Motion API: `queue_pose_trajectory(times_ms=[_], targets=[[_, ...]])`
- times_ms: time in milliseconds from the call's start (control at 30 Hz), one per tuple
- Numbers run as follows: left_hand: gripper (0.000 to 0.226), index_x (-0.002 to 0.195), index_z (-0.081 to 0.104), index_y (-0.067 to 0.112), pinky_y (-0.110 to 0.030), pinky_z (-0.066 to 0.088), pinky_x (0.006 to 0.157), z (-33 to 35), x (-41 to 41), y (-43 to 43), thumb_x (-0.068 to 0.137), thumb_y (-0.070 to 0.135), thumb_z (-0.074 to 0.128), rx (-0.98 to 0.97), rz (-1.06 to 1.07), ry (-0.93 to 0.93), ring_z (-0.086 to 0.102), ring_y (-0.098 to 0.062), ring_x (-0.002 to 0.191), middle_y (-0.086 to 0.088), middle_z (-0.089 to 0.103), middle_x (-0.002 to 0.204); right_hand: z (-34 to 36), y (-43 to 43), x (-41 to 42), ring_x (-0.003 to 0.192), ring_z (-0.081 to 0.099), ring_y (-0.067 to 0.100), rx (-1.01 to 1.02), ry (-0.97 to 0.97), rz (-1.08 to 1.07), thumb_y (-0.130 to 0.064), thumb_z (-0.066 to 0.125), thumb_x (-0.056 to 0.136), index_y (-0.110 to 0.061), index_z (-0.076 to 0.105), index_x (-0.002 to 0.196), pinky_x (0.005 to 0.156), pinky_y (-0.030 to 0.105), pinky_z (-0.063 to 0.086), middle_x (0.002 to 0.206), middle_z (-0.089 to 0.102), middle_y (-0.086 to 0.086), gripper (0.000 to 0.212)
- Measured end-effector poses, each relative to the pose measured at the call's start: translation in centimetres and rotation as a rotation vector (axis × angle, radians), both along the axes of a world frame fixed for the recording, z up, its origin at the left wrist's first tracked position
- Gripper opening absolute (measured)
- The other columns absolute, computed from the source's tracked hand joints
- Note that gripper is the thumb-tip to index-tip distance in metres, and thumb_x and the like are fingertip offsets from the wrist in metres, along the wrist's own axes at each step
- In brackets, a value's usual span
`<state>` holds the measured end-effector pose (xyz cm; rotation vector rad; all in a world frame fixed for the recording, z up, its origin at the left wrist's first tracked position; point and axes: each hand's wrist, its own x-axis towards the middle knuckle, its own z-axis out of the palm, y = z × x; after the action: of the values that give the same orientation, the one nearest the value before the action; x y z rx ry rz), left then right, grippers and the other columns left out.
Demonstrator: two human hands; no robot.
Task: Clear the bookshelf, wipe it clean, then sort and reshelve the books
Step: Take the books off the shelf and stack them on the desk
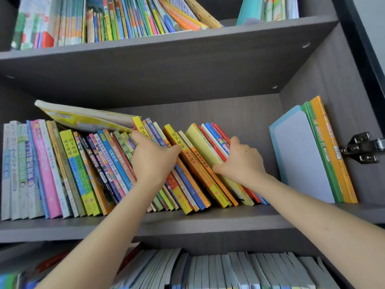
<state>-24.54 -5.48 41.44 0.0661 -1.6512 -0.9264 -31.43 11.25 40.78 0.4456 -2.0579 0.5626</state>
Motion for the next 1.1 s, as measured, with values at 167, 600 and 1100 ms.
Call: queue_pose_trajectory(times_ms=[167,600,1100], targets=[[0.071,0.127,0.028,0.009,-0.042,0.057,0.075,0.3,1.7,-0.1,0.078,0.033,0.073,0.07,0.011,-0.106,0.057,-0.018,0.069,0.003,0.049,0.077,-0.5,0.4,1.7,0.075,0.054,0.015,-0.122,0.12,-0.013,-0.051,0.071,0.075,-0.017,0.034,0.104,0.064,0.026,0.042,0.095,0.055,-0.003,0.058],[0.049,0.119,0.039,0.008,-0.009,0.039,0.049,-1.4,15.1,-0.8,0.084,0.028,0.067,0.055,0.125,0.165,0.053,0.008,0.065,0.013,0.049,0.078,-4.0,1.5,11.2,0.071,0.048,0.004,-0.524,0.449,0.346,-0.047,0.075,0.075,-0.007,0.046,0.113,0.058,-0.001,0.031,0.093,0.053,-0.008,0.063],[0.049,0.112,0.038,0.03,-0.019,0.042,0.053,-12.8,47.6,-7.7,0.077,0.034,0.072,-0.002,0.499,-0.195,0.061,-0.004,0.069,0.012,0.059,0.084,-18.1,-12.0,36.9,0.064,0.047,-0.024,-0.489,0.338,0.996,-0.054,0.065,0.063,-0.023,0.044,0.095,0.057,-0.006,0.031,0.065,0.038,-0.032,0.049]])
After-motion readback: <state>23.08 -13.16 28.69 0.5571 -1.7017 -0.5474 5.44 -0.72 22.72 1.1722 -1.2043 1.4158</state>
